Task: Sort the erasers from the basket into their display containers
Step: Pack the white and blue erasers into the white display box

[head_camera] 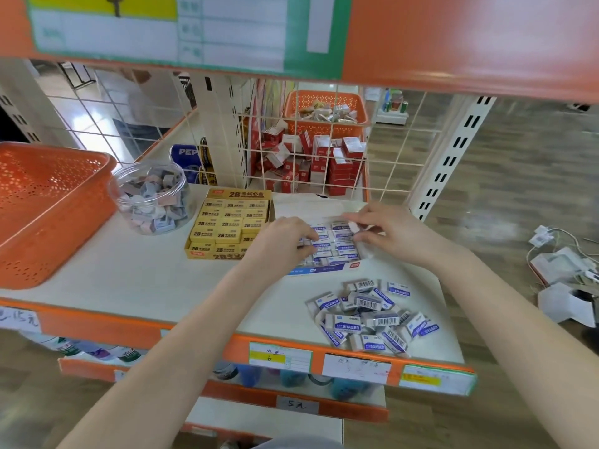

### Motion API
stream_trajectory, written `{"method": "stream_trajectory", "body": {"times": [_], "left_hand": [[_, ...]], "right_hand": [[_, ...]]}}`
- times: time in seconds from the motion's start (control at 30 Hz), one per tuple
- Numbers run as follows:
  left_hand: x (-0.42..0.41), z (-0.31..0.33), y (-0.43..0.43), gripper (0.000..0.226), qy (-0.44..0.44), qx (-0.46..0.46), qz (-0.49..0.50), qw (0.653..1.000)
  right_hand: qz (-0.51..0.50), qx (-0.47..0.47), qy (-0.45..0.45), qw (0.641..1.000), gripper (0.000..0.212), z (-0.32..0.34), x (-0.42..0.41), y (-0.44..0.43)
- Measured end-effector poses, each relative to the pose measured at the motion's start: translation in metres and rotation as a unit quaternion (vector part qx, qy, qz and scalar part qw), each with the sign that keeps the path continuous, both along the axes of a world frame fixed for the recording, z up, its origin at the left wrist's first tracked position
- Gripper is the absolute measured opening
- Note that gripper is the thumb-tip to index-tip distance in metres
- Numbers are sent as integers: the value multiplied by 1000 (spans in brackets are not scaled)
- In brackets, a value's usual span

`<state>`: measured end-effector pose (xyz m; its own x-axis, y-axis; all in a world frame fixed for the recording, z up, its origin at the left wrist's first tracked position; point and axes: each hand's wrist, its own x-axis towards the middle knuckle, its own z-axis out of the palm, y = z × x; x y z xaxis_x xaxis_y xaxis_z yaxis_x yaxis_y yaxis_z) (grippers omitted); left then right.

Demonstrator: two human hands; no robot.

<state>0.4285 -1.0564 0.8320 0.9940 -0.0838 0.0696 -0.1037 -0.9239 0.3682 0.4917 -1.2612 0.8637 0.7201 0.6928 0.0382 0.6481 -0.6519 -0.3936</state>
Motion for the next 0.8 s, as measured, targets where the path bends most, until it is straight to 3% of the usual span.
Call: {"method": "stream_trajectory", "body": {"times": [0.17, 0.27, 0.67, 0.8], "left_hand": [[0, -3, 3, 24, -26, -16, 7, 999], [1, -5, 4, 22, -34, -34, 8, 999], [2, -9, 5, 17, -38, -79, 25, 996], [1, -8, 3, 17, -38, -92, 40, 994]], "right_hand": [[10, -63, -30, 998, 43, -5, 3, 10], [15, -95, -66, 993, 32, -5, 4, 14], [-35, -57, -86, 994, 21, -12, 8, 26], [-24, -126, -71, 989, 22, -3, 9, 23]]}}
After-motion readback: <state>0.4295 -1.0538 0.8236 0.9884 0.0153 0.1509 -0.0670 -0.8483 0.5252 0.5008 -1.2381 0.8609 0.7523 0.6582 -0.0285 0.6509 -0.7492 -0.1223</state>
